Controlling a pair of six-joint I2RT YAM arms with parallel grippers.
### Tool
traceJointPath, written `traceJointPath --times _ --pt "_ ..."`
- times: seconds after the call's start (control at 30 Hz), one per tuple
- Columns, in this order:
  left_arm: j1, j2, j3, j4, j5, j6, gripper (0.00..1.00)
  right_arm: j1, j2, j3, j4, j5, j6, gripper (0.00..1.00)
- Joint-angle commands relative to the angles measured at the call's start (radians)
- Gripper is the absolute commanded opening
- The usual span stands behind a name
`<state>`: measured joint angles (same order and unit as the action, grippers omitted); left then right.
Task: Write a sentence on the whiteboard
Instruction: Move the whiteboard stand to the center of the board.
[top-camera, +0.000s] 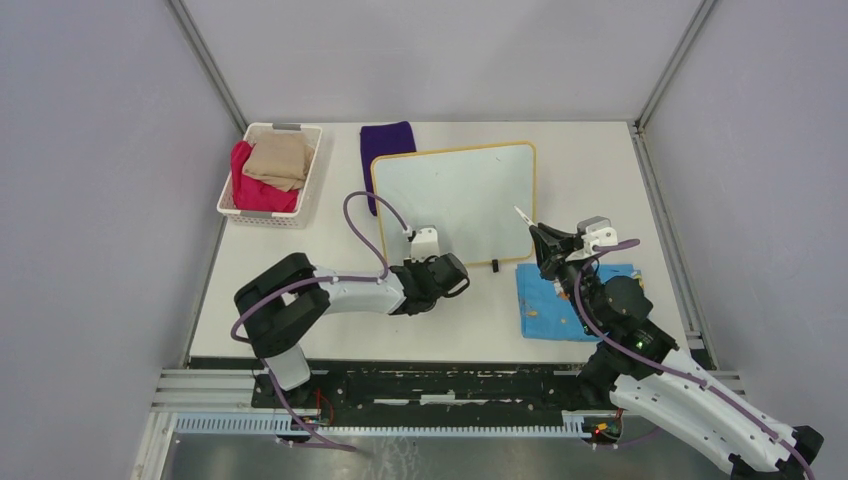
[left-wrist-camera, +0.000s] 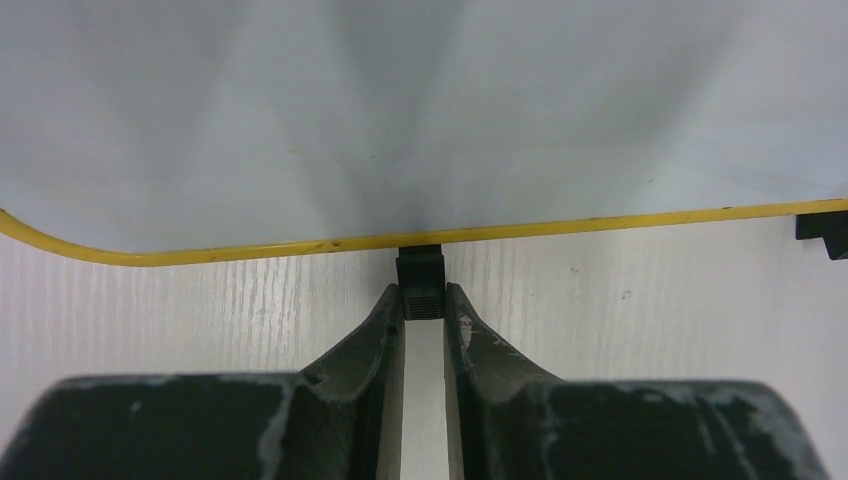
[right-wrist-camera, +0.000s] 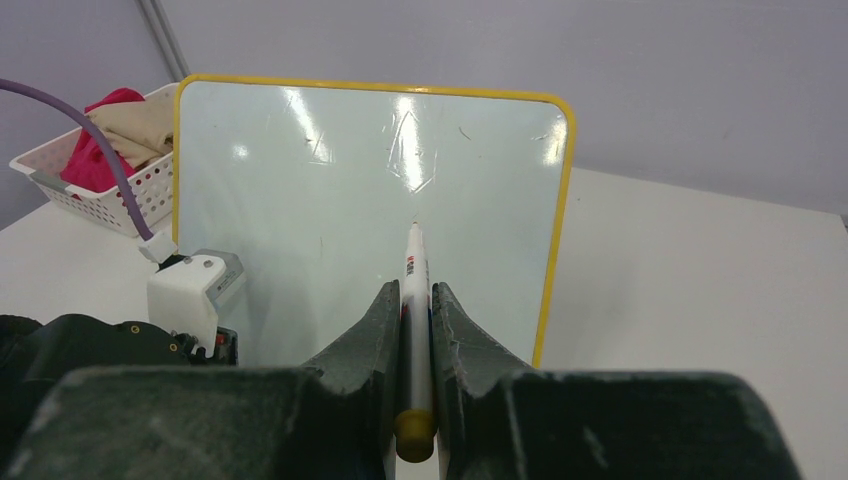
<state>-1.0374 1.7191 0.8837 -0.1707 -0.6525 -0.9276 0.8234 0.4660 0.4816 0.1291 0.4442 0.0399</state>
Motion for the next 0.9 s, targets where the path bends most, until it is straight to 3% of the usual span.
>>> traceJointPath --times 0.0,0.2,0.5,0.67,0.87 --pt "-0.022 -0.025 -0.005 -0.027 -0.026 -0.071 0.02 -0.002 -0.017 0.002 0.009 -0.014 0.024 0.00" --pt "-0.035 -0.051 -0.017 -0.013 -0.018 -0.047 0.24 -0.001 -0.026 -0.001 0.000 -0.014 0.031 0.00" --pt "-0.045 -0.199 -0.065 -0.015 0.021 -0.011 0.70 -0.001 -0.014 0.026 -0.020 -0.064 0.019 0.00" --pt "-0.051 -0.434 -0.090 -0.070 0.042 0.063 0.79 -0.001 0.002 0.061 -0.029 -0.107 -0.017 0.00" --pt "-0.026 -0.674 -0.052 -0.135 -0.013 0.297 0.87 -0.002 0.023 0.066 -0.004 -0.133 -0.059 0.00"
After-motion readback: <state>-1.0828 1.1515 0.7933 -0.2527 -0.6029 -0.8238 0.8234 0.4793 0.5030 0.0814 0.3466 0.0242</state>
